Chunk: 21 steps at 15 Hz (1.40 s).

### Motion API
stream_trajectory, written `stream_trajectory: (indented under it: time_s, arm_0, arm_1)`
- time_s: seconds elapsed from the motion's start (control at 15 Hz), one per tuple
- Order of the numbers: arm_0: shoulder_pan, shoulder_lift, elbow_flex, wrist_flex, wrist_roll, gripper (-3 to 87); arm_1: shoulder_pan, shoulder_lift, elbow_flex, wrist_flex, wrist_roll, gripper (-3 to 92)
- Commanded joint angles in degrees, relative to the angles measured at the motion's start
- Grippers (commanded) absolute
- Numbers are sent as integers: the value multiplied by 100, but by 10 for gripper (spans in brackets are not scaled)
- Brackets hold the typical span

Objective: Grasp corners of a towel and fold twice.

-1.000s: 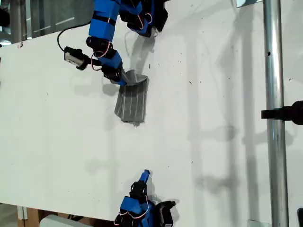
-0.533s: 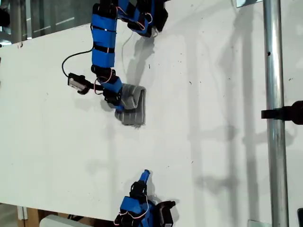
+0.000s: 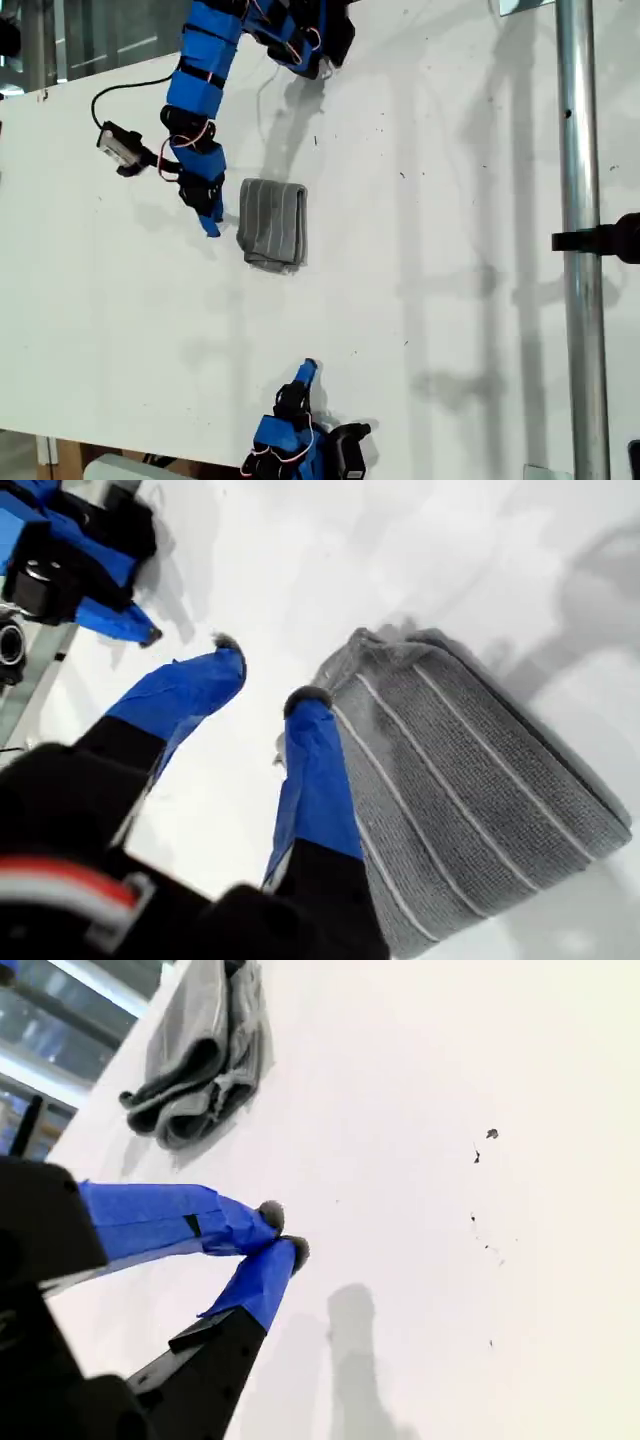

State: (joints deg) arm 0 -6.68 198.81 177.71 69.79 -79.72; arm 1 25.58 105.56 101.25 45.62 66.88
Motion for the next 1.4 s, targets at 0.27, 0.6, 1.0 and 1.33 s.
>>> stream_trajectory:
  time_s: [0.27,0.6,1.0,1.33]
  arm_0:
    - [97,35,97,422,-1020,-27]
    - [114,26,97,431,624,-24]
    - [105,26,97,413,2470,-26]
    - [105,26,97,422,2470,-26]
  arm_1:
    - [-220,5001,4430,1881,360,-3]
    - [-773,8323,6451,3691,1881,-3]
    - [-844,8262,6442,3823,1854,67]
    - [-844,8262,6442,3823,1854,67]
